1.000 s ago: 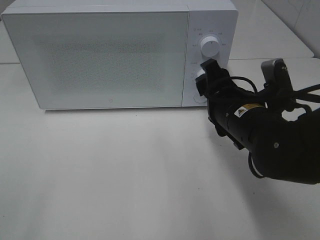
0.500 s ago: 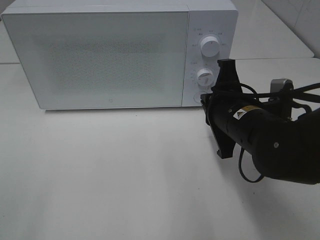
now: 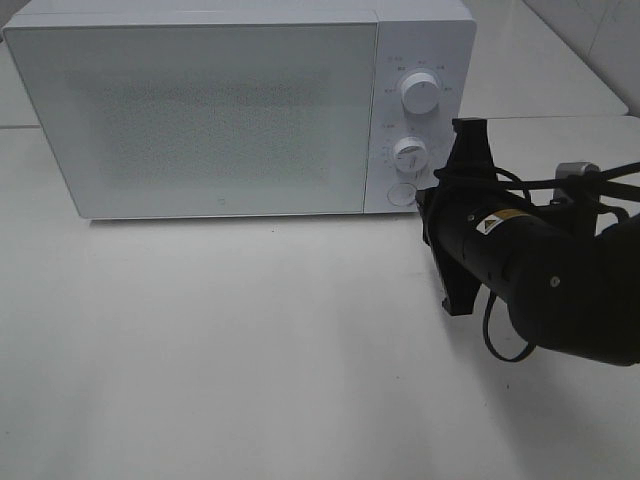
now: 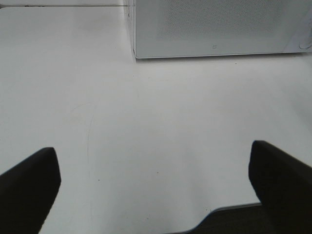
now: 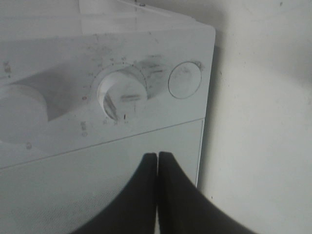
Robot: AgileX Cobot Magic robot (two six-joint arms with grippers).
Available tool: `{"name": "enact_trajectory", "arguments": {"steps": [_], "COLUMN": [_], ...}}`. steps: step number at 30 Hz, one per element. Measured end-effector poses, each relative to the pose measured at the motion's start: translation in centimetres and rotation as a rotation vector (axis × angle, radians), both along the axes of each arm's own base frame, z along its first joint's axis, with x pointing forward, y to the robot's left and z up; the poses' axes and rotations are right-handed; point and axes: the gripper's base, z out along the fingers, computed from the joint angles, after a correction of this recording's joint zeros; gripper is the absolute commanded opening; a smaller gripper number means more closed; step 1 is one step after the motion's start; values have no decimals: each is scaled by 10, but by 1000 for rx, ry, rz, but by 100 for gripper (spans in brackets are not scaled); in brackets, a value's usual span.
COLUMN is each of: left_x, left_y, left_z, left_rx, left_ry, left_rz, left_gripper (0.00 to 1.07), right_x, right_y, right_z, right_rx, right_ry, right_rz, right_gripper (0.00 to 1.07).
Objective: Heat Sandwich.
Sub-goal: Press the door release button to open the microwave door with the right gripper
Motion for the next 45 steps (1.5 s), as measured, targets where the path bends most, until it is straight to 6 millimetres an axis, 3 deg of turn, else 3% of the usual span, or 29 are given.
{"name": "enact_trajectory", "arguments": {"steps": [5, 14, 33, 45], "left_x": [0, 0, 0, 0], "left_y": [0, 0, 0, 0], "left_z": [0, 0, 0, 0], "left_rx": [0, 0, 0, 0], "left_ry": [0, 0, 0, 0], "left_rz": [0, 0, 0, 0], "left_gripper": [98, 98, 98, 98], "right_x": [7, 22, 72, 84], "right_y": [-6, 1, -2, 5], "right_z": [-13, -34, -54, -67], "right_rx": [19, 37, 52, 50], "right_ry": [28, 42, 13, 30], "right_rz": [-27, -16, -70, -60], "right_gripper": [0, 0, 0, 0]}}
